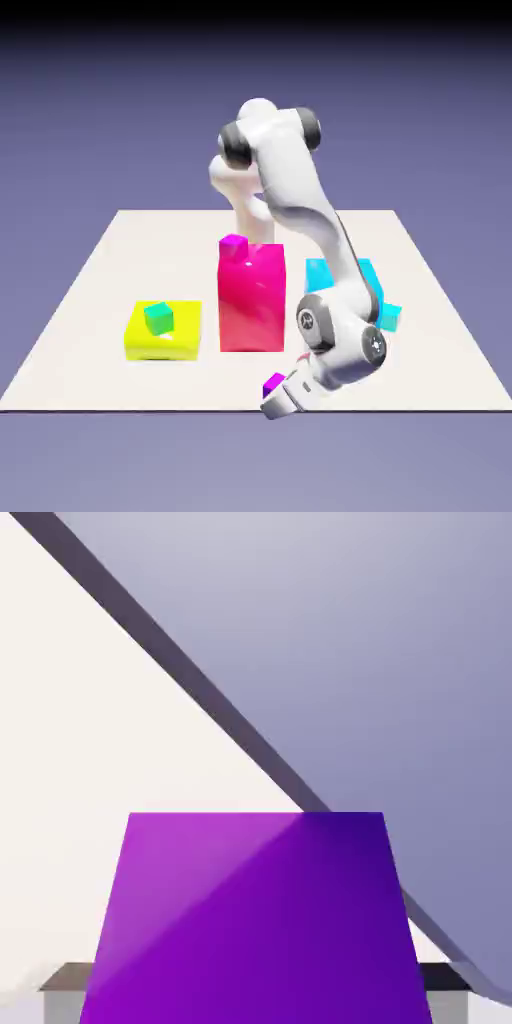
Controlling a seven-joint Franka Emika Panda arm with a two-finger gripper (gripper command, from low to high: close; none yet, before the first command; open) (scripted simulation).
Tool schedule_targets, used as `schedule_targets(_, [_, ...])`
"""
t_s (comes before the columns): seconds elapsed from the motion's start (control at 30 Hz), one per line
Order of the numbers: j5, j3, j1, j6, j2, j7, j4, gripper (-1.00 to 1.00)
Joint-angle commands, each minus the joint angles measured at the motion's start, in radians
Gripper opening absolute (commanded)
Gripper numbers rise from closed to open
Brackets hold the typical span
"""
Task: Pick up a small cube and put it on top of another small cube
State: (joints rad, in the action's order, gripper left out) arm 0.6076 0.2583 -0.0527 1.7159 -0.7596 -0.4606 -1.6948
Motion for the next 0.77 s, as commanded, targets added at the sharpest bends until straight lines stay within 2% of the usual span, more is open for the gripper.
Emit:
schedule_targets(0.0, [-0.013, 0.009, -0.01, -0.043, 0.016, 0.012, 0.029, -1.0])
schedule_targets(0.47, [-0.326, -0.439, 0.251, -0.105, 0.477, 0.055, -0.33, -1.0])
schedule_targets(0.6, [-0.305, -0.452, 0.271, 0.059, 0.455, 0.033, -0.47, -1.0])
schedule_targets(0.63, [-0.305, -0.452, 0.271, 0.059, 0.455, 0.033, -0.47, 1.0])
schedule_targets(0.73, [-0.315, -0.445, 0.261, -0.026, 0.466, 0.044, -0.398, 1.0])
